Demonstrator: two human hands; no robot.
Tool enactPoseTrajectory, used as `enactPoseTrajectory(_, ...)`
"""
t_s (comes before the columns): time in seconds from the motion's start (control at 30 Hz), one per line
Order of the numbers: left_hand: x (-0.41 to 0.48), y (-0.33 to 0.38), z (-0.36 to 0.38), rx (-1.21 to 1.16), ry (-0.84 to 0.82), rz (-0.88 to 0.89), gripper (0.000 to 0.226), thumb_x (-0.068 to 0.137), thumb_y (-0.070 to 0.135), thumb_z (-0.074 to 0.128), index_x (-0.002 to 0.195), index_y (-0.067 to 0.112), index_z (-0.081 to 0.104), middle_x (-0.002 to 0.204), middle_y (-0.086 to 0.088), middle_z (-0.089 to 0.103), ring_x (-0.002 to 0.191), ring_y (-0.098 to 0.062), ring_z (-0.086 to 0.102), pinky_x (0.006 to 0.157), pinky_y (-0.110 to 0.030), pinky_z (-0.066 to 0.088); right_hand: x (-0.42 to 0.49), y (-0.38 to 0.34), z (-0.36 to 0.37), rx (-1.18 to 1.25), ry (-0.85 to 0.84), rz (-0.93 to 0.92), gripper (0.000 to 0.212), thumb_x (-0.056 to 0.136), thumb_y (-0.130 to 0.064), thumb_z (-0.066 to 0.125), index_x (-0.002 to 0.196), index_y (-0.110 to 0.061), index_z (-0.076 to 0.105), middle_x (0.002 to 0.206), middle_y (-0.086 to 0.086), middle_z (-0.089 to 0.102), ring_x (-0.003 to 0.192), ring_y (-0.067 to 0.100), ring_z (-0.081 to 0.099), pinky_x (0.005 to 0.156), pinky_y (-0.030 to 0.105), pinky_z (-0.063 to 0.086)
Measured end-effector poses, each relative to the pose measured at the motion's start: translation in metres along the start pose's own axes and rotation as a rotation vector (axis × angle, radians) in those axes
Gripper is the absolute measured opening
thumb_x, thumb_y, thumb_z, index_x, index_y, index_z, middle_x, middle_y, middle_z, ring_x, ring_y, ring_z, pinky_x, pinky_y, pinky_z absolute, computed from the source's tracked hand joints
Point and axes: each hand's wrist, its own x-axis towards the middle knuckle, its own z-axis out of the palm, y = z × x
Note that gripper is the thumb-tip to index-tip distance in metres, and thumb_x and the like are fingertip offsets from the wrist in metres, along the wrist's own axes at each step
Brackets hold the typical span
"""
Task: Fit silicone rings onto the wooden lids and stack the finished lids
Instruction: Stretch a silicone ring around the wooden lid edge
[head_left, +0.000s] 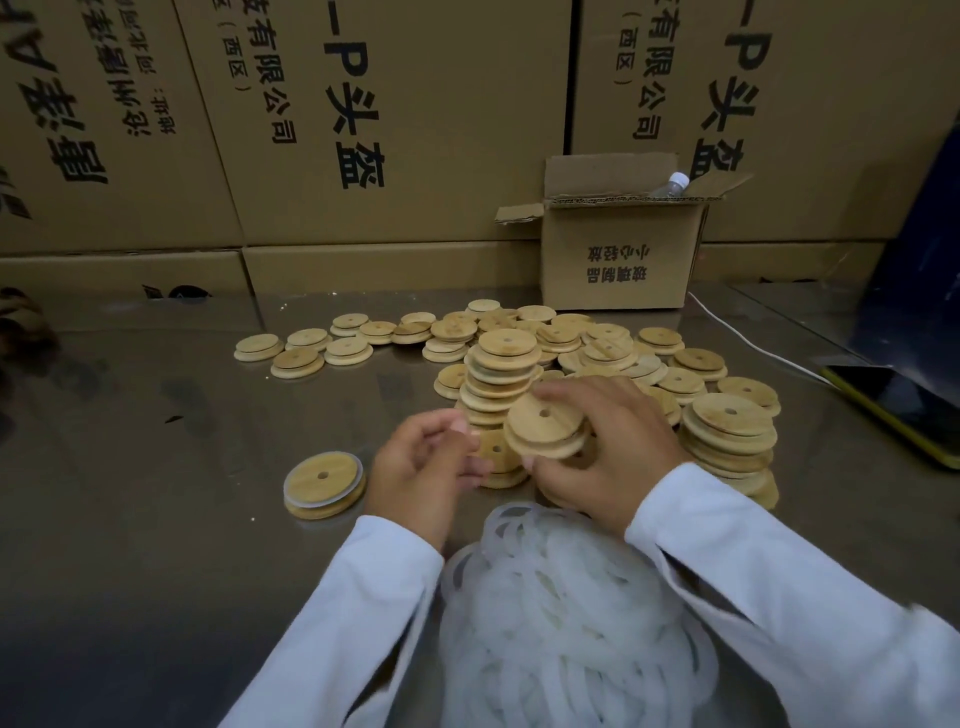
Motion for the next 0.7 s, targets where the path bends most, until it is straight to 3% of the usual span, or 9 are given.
enactPoseTrajectory(0.07,-0.001,0.008,0.000,-0.252,-0.090,-0.136,0.013,0.081,0.017,0.059,0.090,0.008,0.061,0.073,-0.009,0.065,0.056,-0.015,0.066,0.054,-0.024,0.056,-0.019,-0.007,-0.006,0.088,0.067,-0.132,0.058,0.064,-0.048,0.066,0.118,-0.031,0.054,0.114,-0.018,0.053,0.111,0.007,0.043,0.091,0.023,0.031)
enactPoseTrajectory(0.17,-0.008,0.007,0.000,-0.296,-0.327,-0.279,0.050,0.064,0.033,0.062,0.101,0.000,0.062,0.087,-0.017,0.070,0.072,-0.021,0.069,0.057,-0.029,0.057,-0.037,-0.013,-0.010,0.124,0.095,-0.226,0.064,0.060,-0.050,0.068,0.118,-0.029,0.053,0.114,-0.017,0.054,0.109,0.004,0.045,0.091,0.021,0.034)
enactPoseTrajectory(0.27,-0.015,0.004,0.002,-0.178,-0.454,-0.310,0.045,0.066,0.026,0.062,0.102,-0.002,0.064,0.087,-0.019,0.069,0.073,-0.023,0.069,0.053,-0.029,0.055,-0.041,-0.010,-0.013,0.133,-0.004,-0.206,0.075,0.056,-0.052,0.072,0.123,-0.044,0.038,0.121,-0.029,0.041,0.115,-0.005,0.037,0.096,0.018,0.029)
enactPoseTrajectory(0.37,-0.011,0.000,0.003,-0.180,-0.373,-0.339,0.032,0.077,0.019,0.057,0.101,-0.002,0.062,0.087,-0.019,0.068,0.073,-0.025,0.069,0.053,-0.030,0.057,-0.042,-0.001,-0.018,0.084,-0.182,-0.165,0.073,0.061,-0.068,0.056,0.120,-0.063,0.013,0.123,-0.044,0.019,0.116,-0.021,0.018,0.097,0.002,0.012)
enactPoseTrajectory(0.4,-0.010,-0.001,0.003,-0.204,-0.337,-0.340,0.026,0.081,0.017,0.055,0.099,-0.001,0.062,0.088,-0.019,0.067,0.073,-0.026,0.068,0.053,-0.031,0.057,-0.042,0.002,-0.019,0.060,-0.196,-0.153,0.067,0.065,-0.070,0.049,0.122,-0.062,0.016,0.124,-0.043,0.022,0.116,-0.020,0.021,0.097,0.003,0.014)
enactPoseTrajectory(0.47,-0.007,-0.001,0.002,-0.276,-0.271,-0.359,0.018,0.086,0.013,0.051,0.095,0.002,0.062,0.090,-0.017,0.066,0.074,-0.027,0.068,0.052,-0.032,0.057,-0.041,0.009,-0.021,0.022,-0.151,-0.137,0.049,0.075,-0.063,0.042,0.121,-0.048,0.045,0.118,-0.028,0.051,0.110,-0.003,0.045,0.091,0.017,0.033)
enactPoseTrajectory(0.53,-0.005,0.000,0.002,-0.353,-0.244,-0.404,0.018,0.090,0.013,0.048,0.098,0.000,0.059,0.095,-0.019,0.064,0.076,-0.031,0.067,0.050,-0.034,0.057,-0.042,0.013,-0.023,-0.040,-0.145,-0.095,0.027,0.083,-0.050,0.046,0.091,-0.031,0.064,0.083,-0.014,0.065,0.083,0.012,0.058,0.071,0.026,0.043)
enactPoseTrajectory(0.6,-0.006,0.001,0.001,-0.408,-0.260,-0.435,0.024,0.092,0.015,0.046,0.105,-0.002,0.055,0.099,-0.024,0.064,0.073,-0.036,0.069,0.049,-0.034,0.057,-0.045,0.019,-0.022,-0.109,-0.204,-0.006,0.021,0.085,-0.046,0.048,0.074,-0.030,0.058,0.062,-0.011,0.057,0.066,0.012,0.053,0.058,0.025,0.039)
enactPoseTrajectory(0.7,-0.005,0.001,0.001,-0.431,-0.292,-0.436,0.029,0.092,0.015,0.045,0.112,-0.005,0.051,0.098,-0.028,0.066,0.070,-0.038,0.069,0.046,-0.031,0.055,-0.048,0.030,-0.020,-0.130,-0.283,0.095,0.019,0.083,-0.043,0.054,0.067,-0.034,0.053,0.058,-0.012,0.052,0.060,0.005,0.047,0.054,0.022,0.034)
